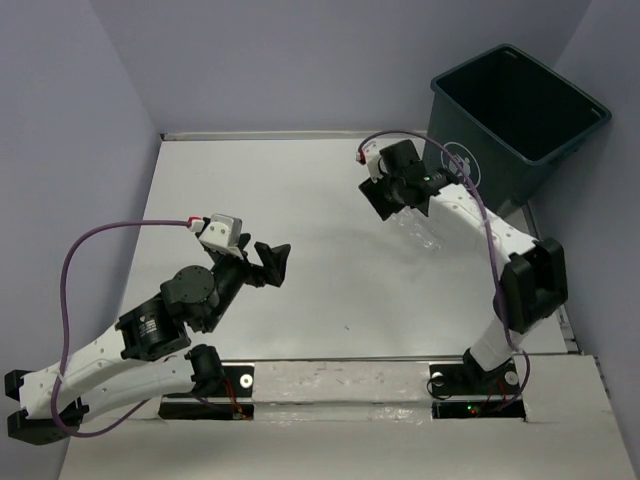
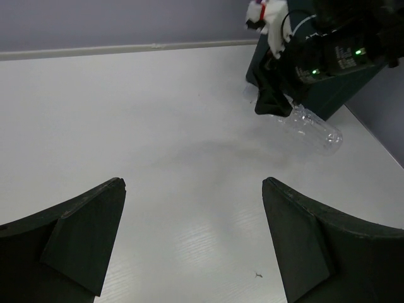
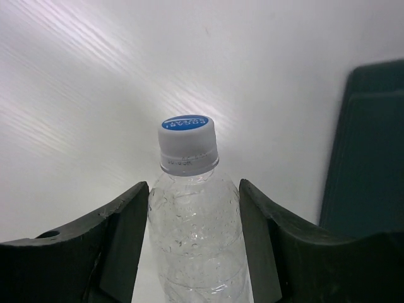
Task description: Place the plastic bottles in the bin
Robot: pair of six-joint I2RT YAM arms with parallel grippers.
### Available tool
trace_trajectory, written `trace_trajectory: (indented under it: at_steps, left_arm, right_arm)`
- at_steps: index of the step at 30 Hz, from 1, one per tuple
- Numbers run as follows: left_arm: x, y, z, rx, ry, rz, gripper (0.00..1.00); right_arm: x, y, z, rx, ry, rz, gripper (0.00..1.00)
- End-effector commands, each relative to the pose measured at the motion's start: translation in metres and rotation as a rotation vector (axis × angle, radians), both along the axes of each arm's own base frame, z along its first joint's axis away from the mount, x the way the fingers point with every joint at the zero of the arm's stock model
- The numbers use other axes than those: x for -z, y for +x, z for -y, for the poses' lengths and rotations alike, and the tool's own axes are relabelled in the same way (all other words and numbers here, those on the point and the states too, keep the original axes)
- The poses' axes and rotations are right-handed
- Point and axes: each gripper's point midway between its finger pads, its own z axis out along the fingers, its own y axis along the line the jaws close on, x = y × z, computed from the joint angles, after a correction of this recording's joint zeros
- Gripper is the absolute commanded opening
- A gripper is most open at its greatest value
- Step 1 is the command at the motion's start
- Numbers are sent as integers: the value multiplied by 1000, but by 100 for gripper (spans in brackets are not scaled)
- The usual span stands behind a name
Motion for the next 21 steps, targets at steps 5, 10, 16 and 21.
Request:
trace_trajectory:
  at_steps: [5,10,16,21]
  left_arm:
    - [-4,4,-5,-35,-16,14,99]
    - [-8,2,-6,-27,-33,19,99]
    - [-13,-2,-5,3,-56,29,99]
    - [-15,-4,-3,17,-61,33,99]
  right_arm:
    - [-214,-14,-58,-83,575,489,25]
    - [-348,-12,-4,103,627,922,22]
    - [-456,-4,88,434,543,1363,20]
    - [-501,7,183,656,433,1579,20]
